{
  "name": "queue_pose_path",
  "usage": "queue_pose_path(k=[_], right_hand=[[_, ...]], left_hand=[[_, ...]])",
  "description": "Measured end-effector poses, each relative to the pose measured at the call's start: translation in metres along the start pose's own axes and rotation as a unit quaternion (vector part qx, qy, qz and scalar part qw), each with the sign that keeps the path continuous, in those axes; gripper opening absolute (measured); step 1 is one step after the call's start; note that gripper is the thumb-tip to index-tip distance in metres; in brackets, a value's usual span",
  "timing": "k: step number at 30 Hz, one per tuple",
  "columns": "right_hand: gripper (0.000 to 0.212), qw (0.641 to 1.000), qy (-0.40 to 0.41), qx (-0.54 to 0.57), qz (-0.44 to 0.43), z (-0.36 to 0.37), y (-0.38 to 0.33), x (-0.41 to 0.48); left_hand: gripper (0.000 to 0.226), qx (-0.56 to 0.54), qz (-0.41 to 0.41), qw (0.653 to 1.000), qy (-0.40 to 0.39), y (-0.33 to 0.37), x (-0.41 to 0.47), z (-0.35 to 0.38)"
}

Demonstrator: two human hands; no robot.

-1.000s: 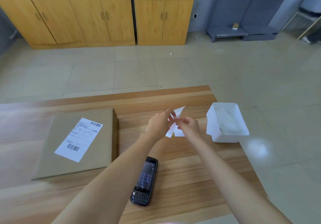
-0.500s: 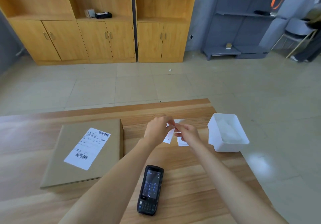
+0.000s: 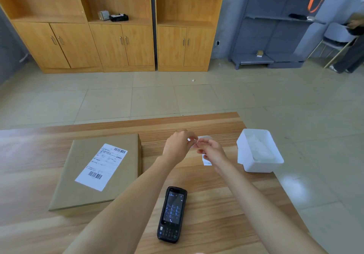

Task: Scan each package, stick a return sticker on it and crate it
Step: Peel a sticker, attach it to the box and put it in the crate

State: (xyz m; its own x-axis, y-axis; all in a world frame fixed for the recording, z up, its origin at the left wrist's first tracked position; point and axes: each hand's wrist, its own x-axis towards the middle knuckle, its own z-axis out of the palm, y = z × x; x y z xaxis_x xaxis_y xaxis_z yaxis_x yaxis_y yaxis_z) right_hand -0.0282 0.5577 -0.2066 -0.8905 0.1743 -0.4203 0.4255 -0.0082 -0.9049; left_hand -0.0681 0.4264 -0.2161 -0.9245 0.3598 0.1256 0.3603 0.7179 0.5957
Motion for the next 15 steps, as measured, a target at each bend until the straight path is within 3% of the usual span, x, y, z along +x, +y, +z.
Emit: queue_pose_path(k=[7,12,15], right_hand=[[0.023,0.999,0.009,0.021,-0.045,0.004,0.001,0.003],[0.062,0.987,0.028,-0.067,-0.141,0.004,0.004,0.008],[0.052,0.974,0.038,-0.13,-0.181,0.002,0.008,0.012]], left_hand=[[0.017,-0.047,0.012,0.999,0.011,0.005,0.001,-0.003],[0.018,-0.063,0.005,0.998,0.02,0.003,0.002,-0.003],[0.017,-0.079,-0.001,0.997,0.012,0.001,0.002,-0.001]])
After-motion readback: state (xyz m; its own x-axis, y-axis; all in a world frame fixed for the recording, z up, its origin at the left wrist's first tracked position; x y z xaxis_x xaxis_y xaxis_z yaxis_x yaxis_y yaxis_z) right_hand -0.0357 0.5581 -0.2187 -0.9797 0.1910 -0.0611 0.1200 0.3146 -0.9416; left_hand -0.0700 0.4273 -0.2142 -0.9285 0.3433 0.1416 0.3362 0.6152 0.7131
